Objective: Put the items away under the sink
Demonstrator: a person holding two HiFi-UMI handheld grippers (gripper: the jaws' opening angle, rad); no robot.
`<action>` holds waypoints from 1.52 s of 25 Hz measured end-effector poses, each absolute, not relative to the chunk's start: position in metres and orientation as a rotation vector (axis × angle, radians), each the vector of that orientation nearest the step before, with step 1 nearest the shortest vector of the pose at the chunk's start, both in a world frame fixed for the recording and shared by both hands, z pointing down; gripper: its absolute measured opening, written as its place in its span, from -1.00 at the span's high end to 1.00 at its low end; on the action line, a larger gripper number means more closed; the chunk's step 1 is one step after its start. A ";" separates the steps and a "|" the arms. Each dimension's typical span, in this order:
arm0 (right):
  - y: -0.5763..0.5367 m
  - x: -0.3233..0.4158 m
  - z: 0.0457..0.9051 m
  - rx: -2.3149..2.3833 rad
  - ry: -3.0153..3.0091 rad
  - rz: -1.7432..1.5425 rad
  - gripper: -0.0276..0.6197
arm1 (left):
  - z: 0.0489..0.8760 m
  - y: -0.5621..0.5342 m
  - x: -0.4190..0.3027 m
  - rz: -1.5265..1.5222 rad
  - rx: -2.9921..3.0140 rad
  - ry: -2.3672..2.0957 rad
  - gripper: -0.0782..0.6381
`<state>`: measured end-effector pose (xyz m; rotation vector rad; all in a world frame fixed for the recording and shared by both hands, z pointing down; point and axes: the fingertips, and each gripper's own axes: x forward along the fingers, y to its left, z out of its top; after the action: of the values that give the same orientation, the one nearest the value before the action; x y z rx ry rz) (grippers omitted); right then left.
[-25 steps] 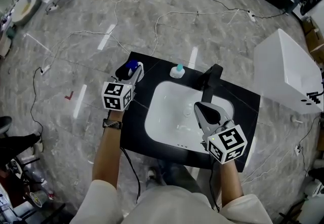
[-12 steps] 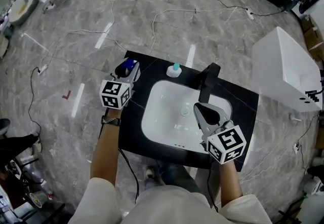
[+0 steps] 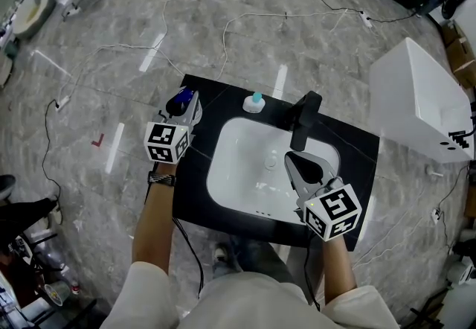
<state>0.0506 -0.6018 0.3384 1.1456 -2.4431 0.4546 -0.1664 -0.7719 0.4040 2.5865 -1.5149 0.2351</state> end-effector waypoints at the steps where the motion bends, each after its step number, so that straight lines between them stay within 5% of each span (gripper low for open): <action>1: -0.601 0.050 0.337 1.146 -2.444 0.455 0.90 | 0.403 -0.770 -0.167 0.237 2.586 -1.516 0.55; 38: -0.399 0.018 0.213 1.280 -2.564 0.252 0.90 | 0.217 -0.479 -0.137 0.018 2.783 -1.325 0.55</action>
<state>0.0183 -0.3989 0.2131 1.2800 -2.5639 0.2524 -0.1370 -0.4785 0.2174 2.7830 -1.3248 0.0183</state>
